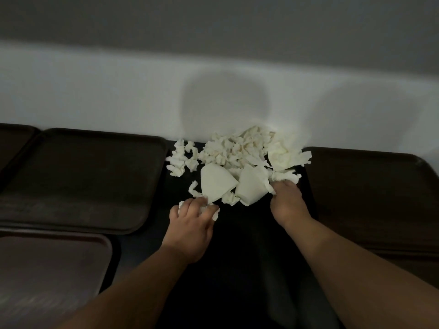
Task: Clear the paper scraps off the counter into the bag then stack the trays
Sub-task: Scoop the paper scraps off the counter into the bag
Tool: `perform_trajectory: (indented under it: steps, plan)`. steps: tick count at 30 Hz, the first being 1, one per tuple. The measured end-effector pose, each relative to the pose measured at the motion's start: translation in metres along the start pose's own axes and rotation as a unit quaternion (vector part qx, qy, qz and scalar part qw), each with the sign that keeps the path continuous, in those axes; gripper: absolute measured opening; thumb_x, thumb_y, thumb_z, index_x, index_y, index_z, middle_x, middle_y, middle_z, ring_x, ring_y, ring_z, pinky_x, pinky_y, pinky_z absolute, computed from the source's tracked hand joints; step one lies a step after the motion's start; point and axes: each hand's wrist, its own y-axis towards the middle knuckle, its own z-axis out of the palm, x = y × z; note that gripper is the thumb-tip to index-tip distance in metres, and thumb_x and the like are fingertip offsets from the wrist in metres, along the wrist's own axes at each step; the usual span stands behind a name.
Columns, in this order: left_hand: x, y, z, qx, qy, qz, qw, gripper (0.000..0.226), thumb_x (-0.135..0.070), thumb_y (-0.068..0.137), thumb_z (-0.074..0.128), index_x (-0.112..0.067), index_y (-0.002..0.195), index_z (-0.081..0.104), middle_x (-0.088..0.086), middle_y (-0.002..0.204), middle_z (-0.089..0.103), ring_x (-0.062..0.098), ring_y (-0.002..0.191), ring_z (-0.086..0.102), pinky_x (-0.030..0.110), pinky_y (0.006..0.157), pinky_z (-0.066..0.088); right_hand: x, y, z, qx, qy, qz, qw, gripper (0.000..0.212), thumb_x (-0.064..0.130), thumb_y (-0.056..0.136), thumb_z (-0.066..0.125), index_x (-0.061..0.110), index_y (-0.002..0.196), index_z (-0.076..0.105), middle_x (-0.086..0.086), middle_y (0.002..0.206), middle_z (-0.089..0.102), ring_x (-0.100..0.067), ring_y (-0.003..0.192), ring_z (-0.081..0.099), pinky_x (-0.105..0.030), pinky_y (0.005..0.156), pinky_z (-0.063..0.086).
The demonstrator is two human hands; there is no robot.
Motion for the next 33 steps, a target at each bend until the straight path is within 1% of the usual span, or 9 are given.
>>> perform_trajectory:
  steps: [4, 10, 13, 15, 18, 21, 24, 29, 33]
  plan:
    - [0.002, -0.003, 0.004, -0.026, 0.002, 0.003, 1.000, 0.038, -0.033, 0.090, 0.055, -0.035, 0.129, 0.051, -0.002, 0.131, 0.050, 0.023, 0.120, 0.047, 0.048, 0.095, 0.041, -0.012, -0.003, -0.009, 0.025, -0.028, 0.038, 0.999, 0.027, -0.004, 0.087, 0.047, 0.005, 0.107, 0.063, -0.013, 0.121, 0.053, -0.027, 0.104, 0.055, -0.026, 0.078, 0.039]
    - [-0.010, -0.012, -0.010, 0.013, 0.020, 0.004, 1.000, 0.045, -0.028, 0.088, 0.058, -0.029, 0.133, 0.053, 0.001, 0.128, 0.053, 0.026, 0.113, 0.054, 0.045, 0.088, 0.047, -0.030, -0.049, -0.020, 0.039, -0.014, 0.032, 0.999, 0.034, 0.004, 0.092, 0.048, 0.010, 0.122, 0.061, -0.013, 0.124, 0.056, -0.030, 0.114, 0.055, -0.029, 0.087, 0.042]
    - [-0.021, -0.028, -0.015, 0.043, 0.027, 0.035, 0.998, 0.047, -0.029, 0.094, 0.050, -0.029, 0.141, 0.047, 0.000, 0.137, 0.047, 0.025, 0.124, 0.047, 0.042, 0.097, 0.043, -0.035, -0.080, -0.021, 0.041, 0.006, 0.054, 0.998, 0.025, 0.006, 0.090, 0.049, 0.014, 0.105, 0.067, -0.009, 0.110, 0.062, -0.024, 0.091, 0.061, -0.020, 0.069, 0.039]
    - [-0.027, -0.044, -0.017, 0.063, 0.016, 0.060, 0.996, 0.047, -0.030, 0.093, 0.051, -0.030, 0.139, 0.049, -0.001, 0.135, 0.048, 0.024, 0.124, 0.049, 0.041, 0.097, 0.044, -0.038, -0.103, -0.022, 0.035, 0.030, 0.060, 0.997, 0.020, 0.007, 0.088, 0.049, 0.019, 0.087, 0.065, -0.008, 0.098, 0.063, -0.017, 0.078, 0.059, -0.017, 0.055, 0.034]
    - [-0.037, -0.058, -0.023, 0.074, -0.005, 0.100, 0.992, 0.044, -0.031, 0.093, 0.051, -0.031, 0.137, 0.050, -0.004, 0.132, 0.047, 0.021, 0.122, 0.049, 0.037, 0.095, 0.044, -0.040, -0.140, -0.026, 0.029, 0.059, 0.056, 0.996, 0.023, 0.012, 0.090, 0.050, 0.025, 0.074, 0.059, -0.002, 0.086, 0.061, -0.013, 0.073, 0.059, -0.014, 0.050, 0.032]
    - [-0.050, -0.062, -0.031, 0.080, -0.037, 0.119, 0.989, 0.042, -0.031, 0.097, 0.047, -0.032, 0.139, 0.046, -0.006, 0.137, 0.040, 0.017, 0.124, 0.041, 0.032, 0.098, 0.041, -0.040, -0.172, -0.031, 0.025, 0.090, 0.054, 0.994, 0.021, 0.014, 0.093, 0.050, 0.022, 0.084, 0.067, 0.002, 0.082, 0.063, -0.010, 0.071, 0.060, -0.015, 0.052, 0.037]
    - [-0.069, -0.061, -0.042, 0.054, -0.079, 0.127, 0.987, 0.038, -0.030, 0.096, 0.050, -0.031, 0.134, 0.050, -0.005, 0.131, 0.043, 0.015, 0.115, 0.044, 0.031, 0.093, 0.044, -0.044, -0.201, -0.039, -0.009, 0.134, 0.069, 0.989, 0.016, 0.015, 0.096, 0.054, 0.020, 0.099, 0.069, 0.005, 0.087, 0.063, -0.007, 0.074, 0.060, -0.013, 0.056, 0.041]
    - [-0.115, -0.067, -0.044, 0.023, -0.124, 0.175, 0.976, 0.035, -0.028, 0.095, 0.053, -0.031, 0.130, 0.054, -0.006, 0.126, 0.044, 0.013, 0.108, 0.046, 0.032, 0.090, 0.046, -0.066, -0.253, -0.064, -0.063, 0.160, 0.115, 0.978, 0.016, 0.016, 0.095, 0.055, 0.019, 0.096, 0.071, 0.005, 0.083, 0.065, -0.010, 0.075, 0.064, -0.016, 0.058, 0.046]
    - [-0.168, -0.083, -0.041, 0.019, -0.181, 0.202, 0.962, 0.033, -0.024, 0.095, 0.053, -0.029, 0.128, 0.056, -0.008, 0.123, 0.044, 0.010, 0.109, 0.045, 0.033, 0.092, 0.047, -0.106, -0.295, -0.087, -0.108, 0.160, 0.147, 0.970, 0.016, 0.017, 0.096, 0.056, 0.025, 0.100, 0.069, 0.004, 0.085, 0.067, -0.005, 0.068, 0.061, -0.008, 0.048, 0.040]
